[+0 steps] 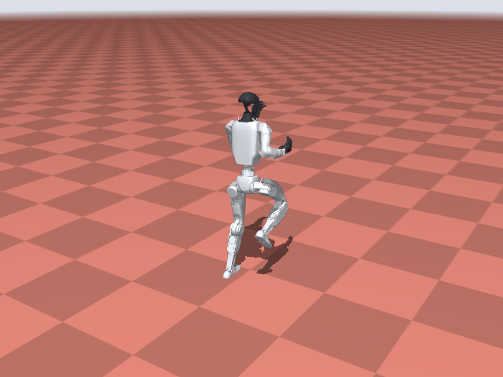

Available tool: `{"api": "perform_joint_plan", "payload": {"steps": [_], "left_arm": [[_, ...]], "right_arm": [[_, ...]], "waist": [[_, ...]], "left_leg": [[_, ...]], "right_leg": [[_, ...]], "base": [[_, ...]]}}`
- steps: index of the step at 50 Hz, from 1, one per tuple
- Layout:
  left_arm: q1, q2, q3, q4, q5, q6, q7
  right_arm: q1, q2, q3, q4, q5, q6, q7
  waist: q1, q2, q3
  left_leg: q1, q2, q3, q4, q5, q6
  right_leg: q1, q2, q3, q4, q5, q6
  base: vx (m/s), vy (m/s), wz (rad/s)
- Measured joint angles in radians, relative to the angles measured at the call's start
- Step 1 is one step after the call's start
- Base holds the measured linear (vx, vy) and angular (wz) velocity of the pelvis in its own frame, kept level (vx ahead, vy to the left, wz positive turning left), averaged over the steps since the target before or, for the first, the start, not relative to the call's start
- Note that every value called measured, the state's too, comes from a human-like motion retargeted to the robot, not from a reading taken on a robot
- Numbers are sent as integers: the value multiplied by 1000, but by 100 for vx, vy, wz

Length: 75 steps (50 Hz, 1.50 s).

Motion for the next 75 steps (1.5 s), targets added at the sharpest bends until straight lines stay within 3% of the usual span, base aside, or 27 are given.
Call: {"api": "perform_joint_plan", "payload": {"steps": [2,5,8,10,14,17,20,22,25,27,30,31,35,38,40,43,46,49,52,55,58,60,62,65,70,73,75], "left_arm": [[59,-5,-7,-35,-24,-12,-3],[190,-30,18,-77,-103,-14,-95],[312,-35,83,-119,-213,-4,-172],[393,-26,110,-146,-300,-10,-187],[687,37,195,-176,-438,-26,-225],[1030,103,307,-166,-531,-2,-283],[1298,257,343,-171,-546,18,-314],[1398,366,342,-175,-525,19,-326],[1502,375,361,-154,-471,32,-394],[1490,322,351,-136,-437,51,-419],[1364,241,270,-122,-397,85,-407],[1284,212,237,-111,-361,78,-380],[855,118,164,-64,-307,-4,-168],[395,81,135,13,-208,-31,-70],[160,52,153,30,-179,-28,-45],[110,24,231,-18,-198,-54,-13],[221,0,268,-34,-127,-35,-98],[362,-33,260,-71,-169,-18,-183],[452,-51,239,-102,-252,-17,-199],[563,-28,200,-102,-318,-27,-198],[827,55,209,-100,-384,-46,-180],[1052,108,241,-85,-506,-43,-201],[1212,184,226,-67,-555,-34,-232],[1332,354,185,-92,-520,-30,-240],[1476,301,274,-114,-523,12,-368],[1453,140,288,-121,-536,49,-370],[1344,64,260,-106,-458,59,-346]], "right_arm": [[77,-61,-1,-18,39,21,44],[121,-51,12,7,8,54,81],[-14,-15,57,93,-93,95,59],[-160,-2,91,154,-133,113,16],[-584,49,132,201,-175,73,-111],[-970,78,93,172,-215,65,-145],[-1099,94,31,84,-217,68,-184],[-1013,91,5,4,-195,47,-228],[-868,74,1,-40,-205,50,-181],[-788,80,28,-28,-202,69,-99],[-610,100,84,-13,-224,61,-50],[-569,91,106,9,-228,60,-47],[-465,52,152,119,-273,57,-57],[-332,61,75,154,-225,27,-69],[-217,56,1,116,-146,8,-51],[-84,-45,-56,33,-52,5,-7],[8,-115,-80,4,9,20,51],[67,-68,-82,21,10,63,94],[-22,5,-43,88,-42,123,90],[-209,36,3,179,-101,147,28],[-575,-14,82,223,-126,101,-136],[-902,-41,138,214,-141,87,-209],[-1128,-23,153,178,-170,88,-209],[-1219,20,137,93,-167,72,-234],[-1103,115,154,3,-153,76,-139],[-923,143,204,-65,-179,56,-61],[-794,123,217,-84,-151,42,-28]], "waist": [[-72,28,-61],[-138,15,-53],[-109,-139,-1],[-37,-200,51],[104,-176,197],[125,-135,277],[159,-171,212],[215,-214,138],[240,-250,82],[230,-201,113],[195,-12,210],[168,13,179],[-8,20,154],[-116,9,256],[-132,30,268],[-162,59,157],[-190,117,31],[-254,81,58],[-212,-100,57],[-93,-174,104],[-33,-127,246],[-13,-91,345],[35,-100,338],[141,-149,190],[197,-226,51],[180,-71,132],[151,47,125]], "left_leg": [[82,2,-24,-152,198,-56],[201,-39,-71,-240,419,-108],[7,-219,27,320,223,-1],[-226,-224,143,852,78,10],[-623,-83,166,1640,-74,-73],[-802,-58,106,1866,-121,-116],[-865,-127,110,1796,-91,-35],[-801,-169,132,1597,-25,13],[-537,-189,181,1129,85,25],[-240,-135,218,712,181,-6],[284,17,289,17,456,-158],[315,38,306,-86,445,-186],[331,14,244,-210,41,-142],[215,0,145,22,-159,-3],[104,22,114,177,-191,16],[111,25,160,61,-51,-45],[163,50,178,-131,232,-152],[278,-16,160,-150,367,-176],[65,-206,229,425,175,-41],[-289,-180,318,1206,-19,21],[-550,-99,269,1775,-146,-33],[-655,-79,220,1966,-183,-99],[-719,-91,219,1987,-185,-74],[-752,-120,228,1822,-132,38],[-352,-202,238,1004,54,11],[145,-76,219,290,319,-103],[320,37,205,-80,490,-191]], "right_leg": [[201,5,-18,-322,107,22],[629,-6,2,-989,315,101],[983,-200,78,-1712,493,122],[1076,-286,130,-1910,407,84],[1079,-263,206,-1866,4,-52],[942,-196,258,-1606,-110,-150],[933,-229,223,-1695,-14,-78],[975,-263,202,-1860,173,-1],[1034,-295,213,-2015,465,108],[1094,-266,139,-1985,477,65],[1068,-93,47,-1470,219,-86],[909,-61,31,-1160,115,-106],[392,-111,-39,-159,-88,-6],[242,-112,-45,153,-149,73],[153,-79,-56,195,-154,69],[131,-60,-39,10,-118,-9],[309,13,-26,-473,-53,-102],[755,-17,19,-1213,256,10],[1067,-211,185,-1902,570,137],[1130,-305,175,-2005,308,121],[1174,-243,167,-1991,77,3],[1118,-175,223,-1832,-14,-91],[1051,-171,241,-1736,-19,-66],[1048,-218,230,-1883,143,17],[1128,-282,225,-2080,589,146],[1176,-156,61,-1794,444,5],[935,-51,-23,-1208,206,-99]], "base": [[29,-13,87],[25,-13,118],[6,-14,8],[-12,-15,-111],[-23,-14,-130],[-15,-6,-71],[19,1,47],[32,7,49],[28,11,-35],[22,11,-113],[13,13,-89],[0,13,-18],[-9,10,71],[-17,8,130],[1,0,27],[23,-5,-65],[27,-10,-21],[30,-8,147],[9,-11,51],[-7,-9,-28],[-19,-11,-38],[-18,-7,-83],[6,-1,-44],[32,3,25],[32,12,-48],[18,13,-119],[2,14,-60]]}}
